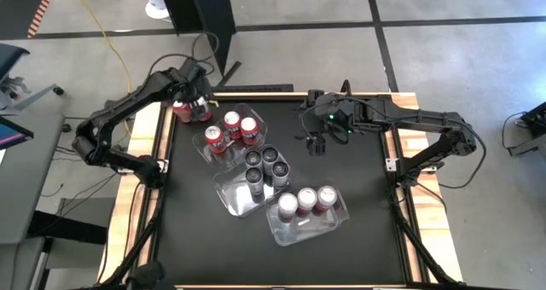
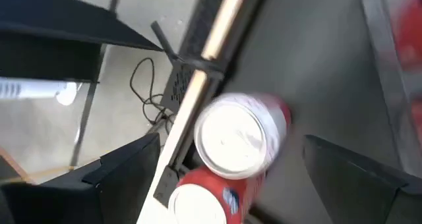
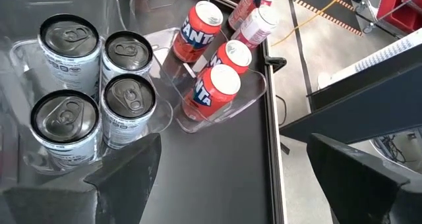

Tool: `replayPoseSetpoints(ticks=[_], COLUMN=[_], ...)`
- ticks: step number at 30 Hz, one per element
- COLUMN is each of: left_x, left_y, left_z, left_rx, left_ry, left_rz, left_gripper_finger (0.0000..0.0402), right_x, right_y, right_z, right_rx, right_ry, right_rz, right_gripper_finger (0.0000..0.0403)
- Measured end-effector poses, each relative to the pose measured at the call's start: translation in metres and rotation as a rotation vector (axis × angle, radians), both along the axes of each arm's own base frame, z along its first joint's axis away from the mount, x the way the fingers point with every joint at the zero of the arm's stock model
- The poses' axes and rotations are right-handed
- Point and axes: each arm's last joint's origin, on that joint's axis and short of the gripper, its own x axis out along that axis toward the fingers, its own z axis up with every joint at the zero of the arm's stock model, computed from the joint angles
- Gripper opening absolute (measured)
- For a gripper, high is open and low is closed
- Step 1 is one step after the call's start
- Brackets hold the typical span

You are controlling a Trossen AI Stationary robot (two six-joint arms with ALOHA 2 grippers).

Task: Sort soda cans
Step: Put the pink soda can in the bottom right transparent bin

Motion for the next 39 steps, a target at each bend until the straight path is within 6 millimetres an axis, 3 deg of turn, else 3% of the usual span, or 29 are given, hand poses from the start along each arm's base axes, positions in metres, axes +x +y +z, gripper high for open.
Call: replayPoseSetpoints(ticks=[9,17,25,39], left_x=[-0.008,-0.019,-0.014,-0.002], left_y=[-0.003,0.017,0.032,0.052], left_z=[-0.003,-0.003,-0.021,-0.049], left_rx=[-0.071,-0.094,-0.182,-0.229], left_ry=[0.107,0.016,-0.021,-0.009], left_rz=[-0.066,-0.024,0.137,0.204], left_gripper_finger=[0.0365,0.0366,0.0366,0.0366], right_x=[0.000,0.000,0.000,0.000], right_y=[0.001,0.001,0.001,0.002], right_z=[0.000,0.000,0.000,-0.001], right_rx=[0.006,0.001,0.001,0.012], right_ry=[0.004,0.008,0.009,0.011], right_rz=[0.034,0.046,0.046,0.062], right_gripper_finger=[0.0397,0.0397,0.0397,0.0397])
